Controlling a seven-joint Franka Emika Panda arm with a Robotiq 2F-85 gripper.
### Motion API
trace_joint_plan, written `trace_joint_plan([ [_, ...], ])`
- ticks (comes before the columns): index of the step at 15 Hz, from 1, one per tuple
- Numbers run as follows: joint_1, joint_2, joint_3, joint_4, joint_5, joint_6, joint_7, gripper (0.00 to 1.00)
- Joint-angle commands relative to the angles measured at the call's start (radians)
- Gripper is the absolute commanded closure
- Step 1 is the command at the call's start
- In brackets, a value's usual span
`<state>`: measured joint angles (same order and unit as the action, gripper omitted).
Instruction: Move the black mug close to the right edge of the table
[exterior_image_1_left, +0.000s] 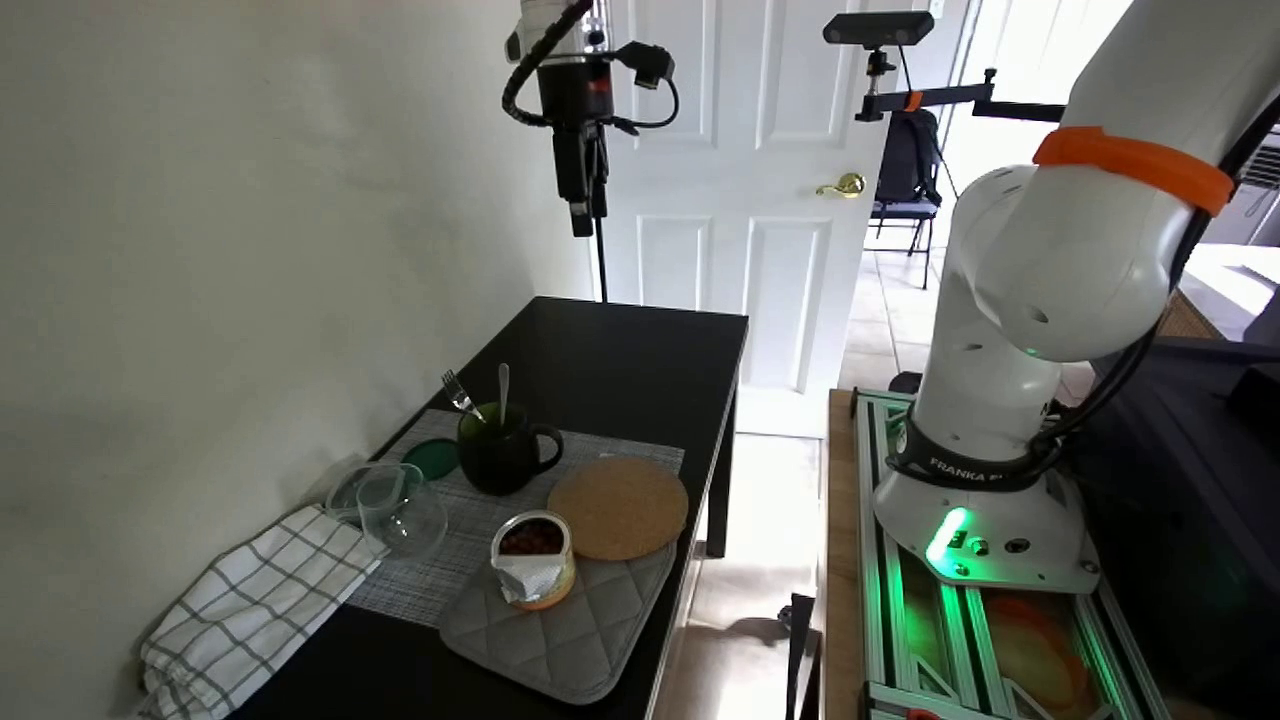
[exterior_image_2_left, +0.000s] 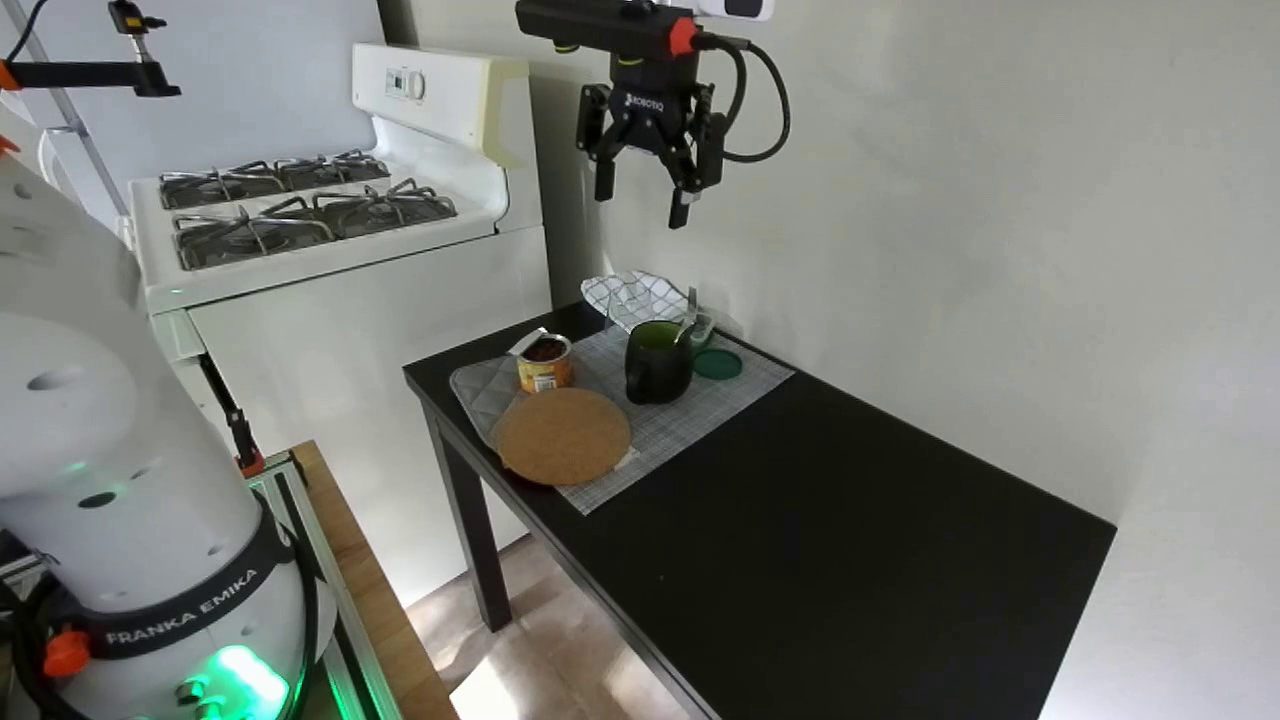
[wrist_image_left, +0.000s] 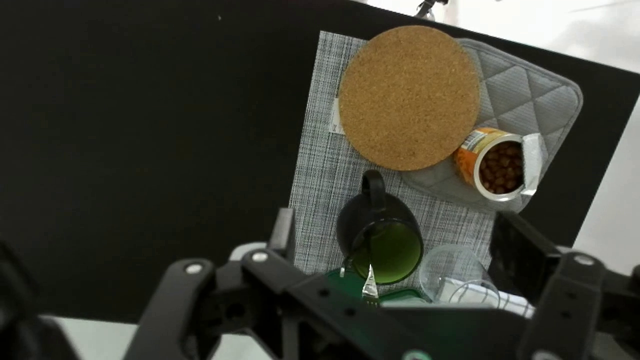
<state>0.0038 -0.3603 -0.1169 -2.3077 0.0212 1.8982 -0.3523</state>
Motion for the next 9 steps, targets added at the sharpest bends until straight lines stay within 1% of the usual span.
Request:
trace_joint_plan([
  [1,-0.008,0.081,-0.040,0.029,-0.035,0.019,-0.176,0.00],
  [2,-0.015,0.110,-0.053,0.040,-0.037,0.035,-0.220,0.00],
  [4,-0.027,0.182,-0.087,0.090,0.001,0.035,-0.295,0.00],
  [7,-0.060,0.292,-0.110,0.213,0.026,-0.034,-0.389,0.00],
  [8,-0.065,0.208,-0.082,0.118,-0.002,0.020,-0.332,0.00],
  [9,-0.076,0.234,-0.083,0.141,-0.001,0.018,-0.342,0.00],
])
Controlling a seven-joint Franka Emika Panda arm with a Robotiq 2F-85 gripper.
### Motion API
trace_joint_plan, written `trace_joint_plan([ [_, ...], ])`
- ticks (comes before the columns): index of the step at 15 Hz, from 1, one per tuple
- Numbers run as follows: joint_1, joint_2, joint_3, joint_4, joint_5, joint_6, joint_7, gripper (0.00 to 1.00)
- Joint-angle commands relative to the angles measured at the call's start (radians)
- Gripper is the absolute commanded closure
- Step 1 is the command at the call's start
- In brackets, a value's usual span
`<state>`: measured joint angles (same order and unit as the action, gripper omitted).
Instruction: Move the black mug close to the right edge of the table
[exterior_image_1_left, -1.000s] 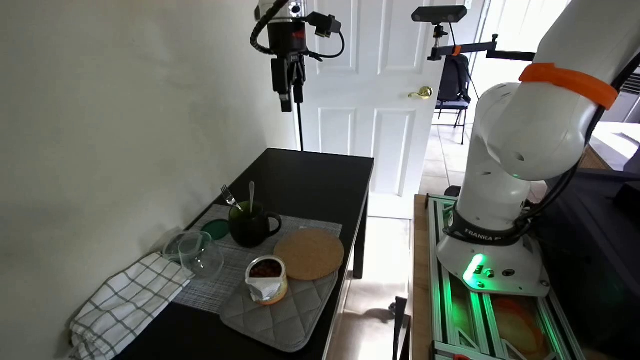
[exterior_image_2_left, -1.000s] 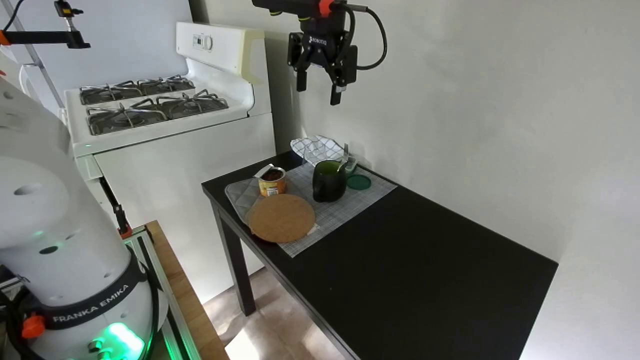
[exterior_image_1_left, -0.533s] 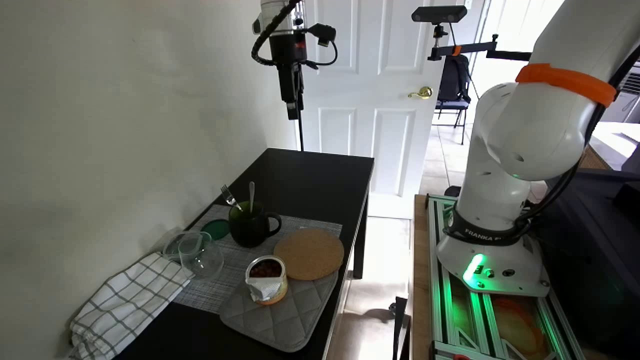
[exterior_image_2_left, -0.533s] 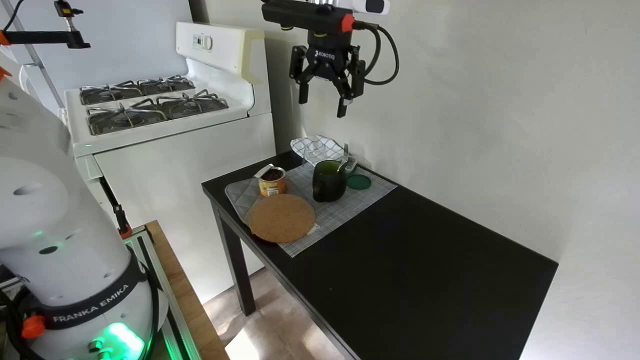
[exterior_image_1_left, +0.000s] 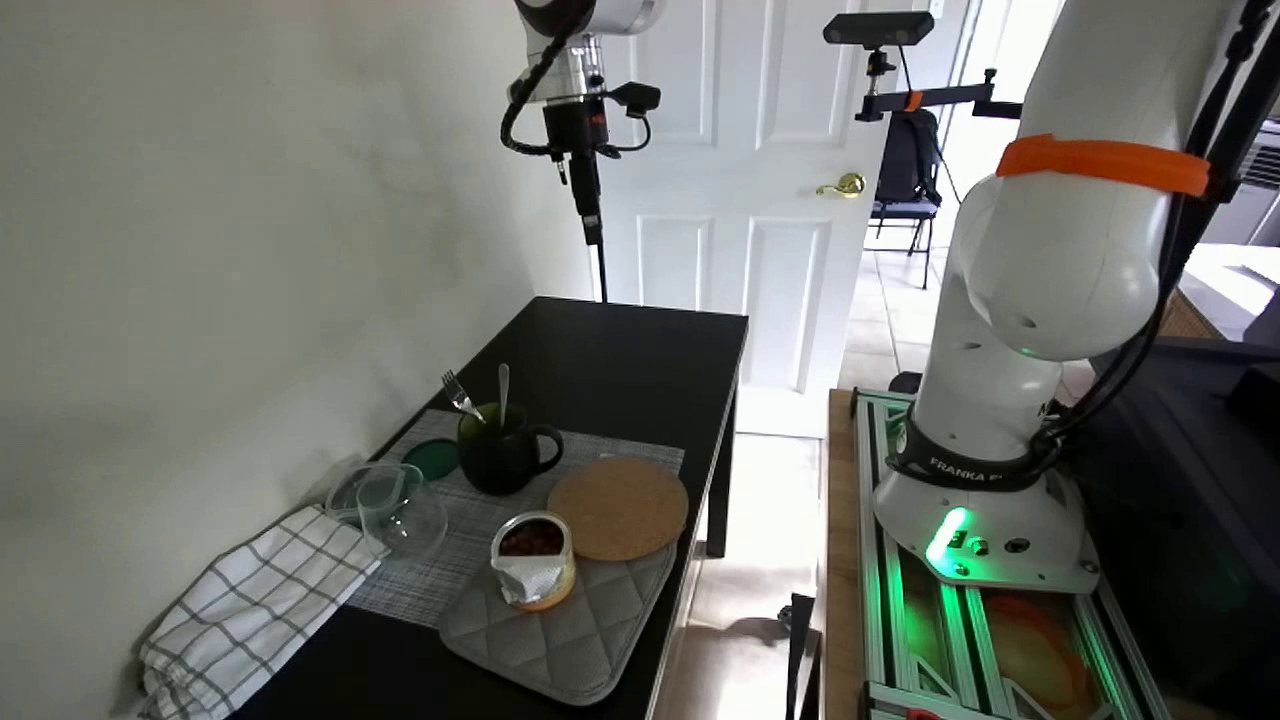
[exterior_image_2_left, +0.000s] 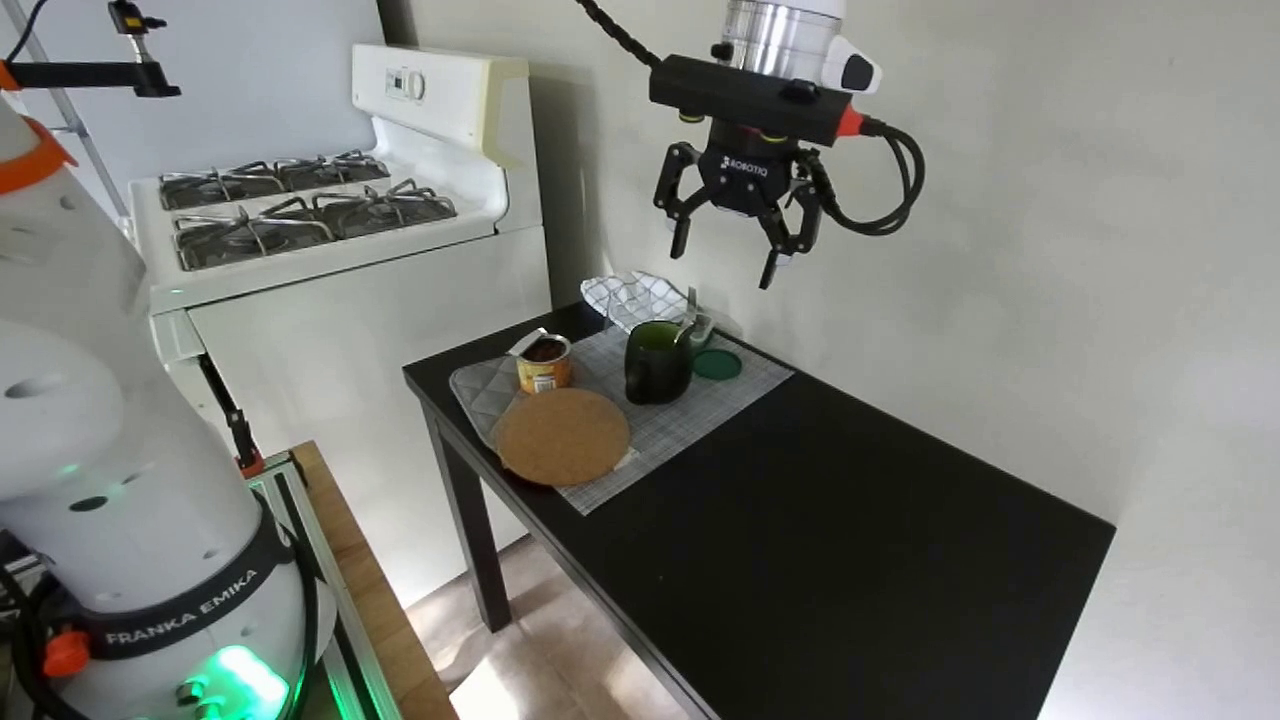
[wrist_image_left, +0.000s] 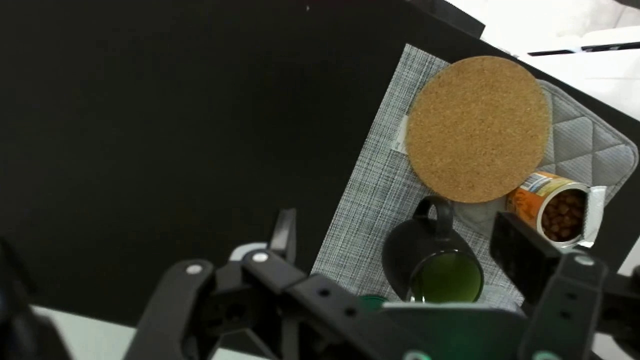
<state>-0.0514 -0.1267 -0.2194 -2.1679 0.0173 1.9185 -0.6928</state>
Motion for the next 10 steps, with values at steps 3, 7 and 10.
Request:
trace_joint_plan([
  [3,-0.021,0.000,0.027,-0.001,0.002,-0.002,-0.001,0.00],
  [7,-0.020,-0.005,0.030,-0.002,0.002,-0.002,0.000,0.00],
  [10,-0.008,-0.017,0.048,-0.037,-0.007,0.032,0.027,0.00],
])
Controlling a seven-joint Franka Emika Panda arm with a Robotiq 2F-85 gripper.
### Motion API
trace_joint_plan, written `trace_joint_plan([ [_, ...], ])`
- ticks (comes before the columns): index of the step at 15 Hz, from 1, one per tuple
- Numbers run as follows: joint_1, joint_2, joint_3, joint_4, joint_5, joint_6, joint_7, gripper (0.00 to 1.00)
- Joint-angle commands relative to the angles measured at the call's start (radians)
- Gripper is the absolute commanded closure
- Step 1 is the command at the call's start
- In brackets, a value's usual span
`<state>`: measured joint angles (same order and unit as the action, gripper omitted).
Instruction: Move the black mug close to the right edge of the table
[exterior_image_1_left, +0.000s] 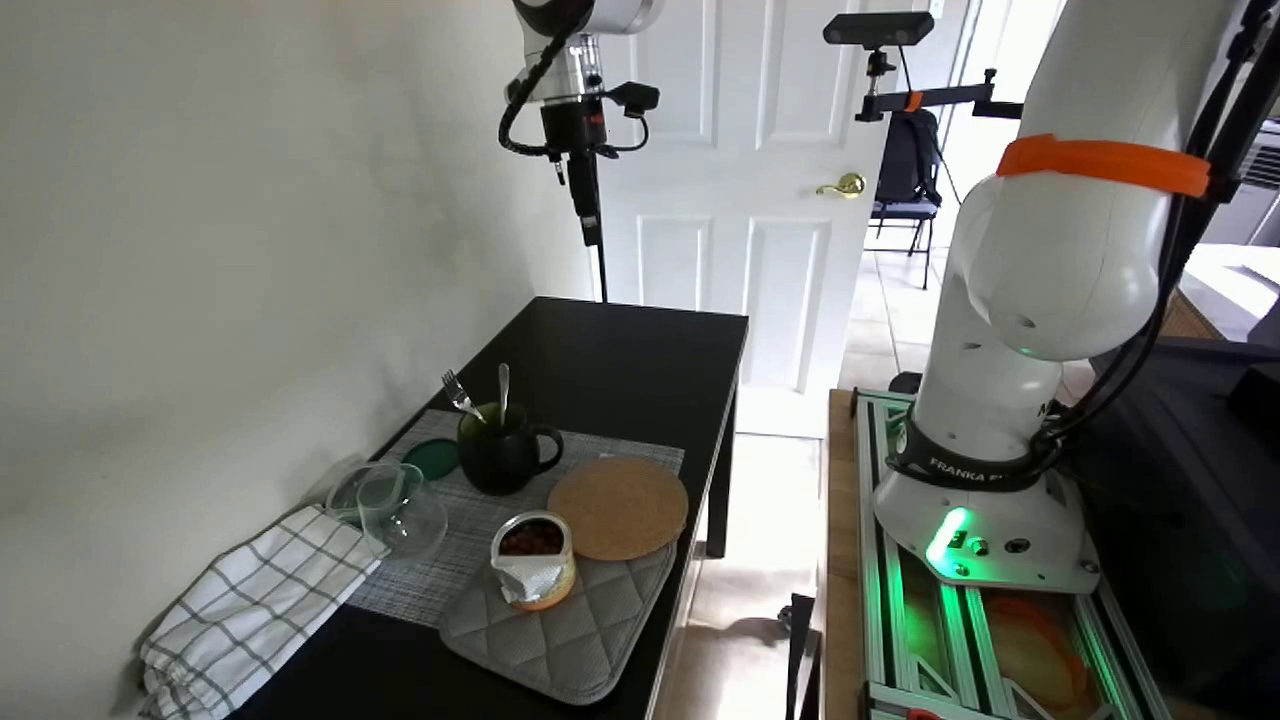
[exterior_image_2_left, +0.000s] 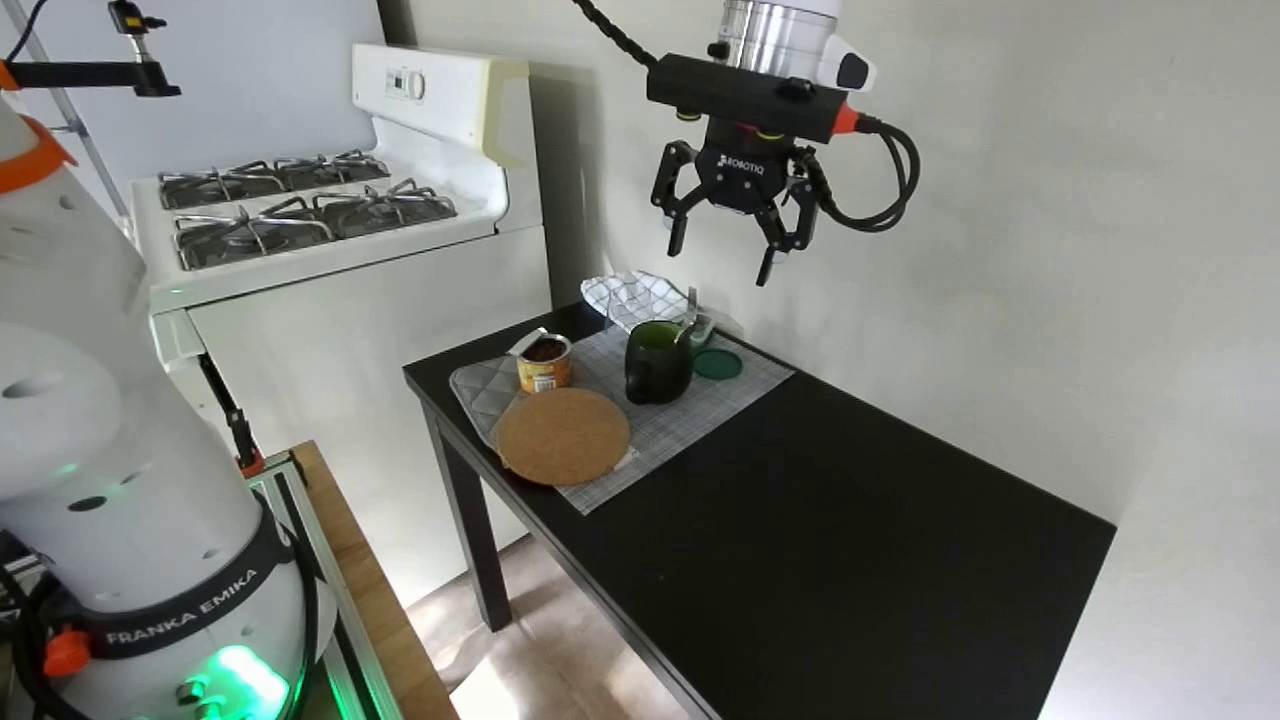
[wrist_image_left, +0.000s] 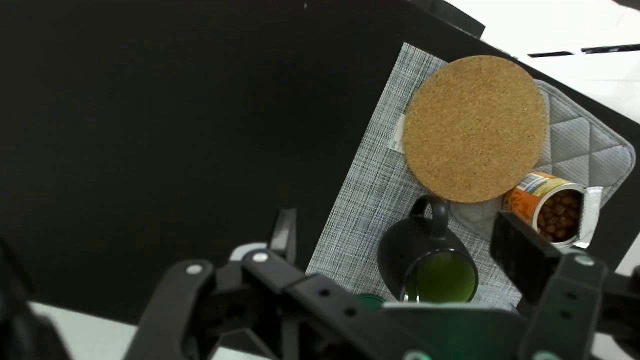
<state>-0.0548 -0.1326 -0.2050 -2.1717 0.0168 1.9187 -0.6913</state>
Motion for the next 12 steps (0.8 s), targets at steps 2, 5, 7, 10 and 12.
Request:
trace_joint_plan([
  [2,0.022,-0.037,0.085,-0.119,-0.030,0.111,0.120,0.00],
  [5,0.068,-0.060,0.170,-0.223,-0.047,0.187,0.234,0.00],
  [7,0.096,-0.055,0.220,-0.273,-0.070,0.227,0.329,0.00],
  [10,0.113,-0.037,0.257,-0.335,-0.101,0.282,0.429,0.00],
  [12,0.114,-0.028,0.257,-0.379,-0.095,0.342,0.442,0.00],
])
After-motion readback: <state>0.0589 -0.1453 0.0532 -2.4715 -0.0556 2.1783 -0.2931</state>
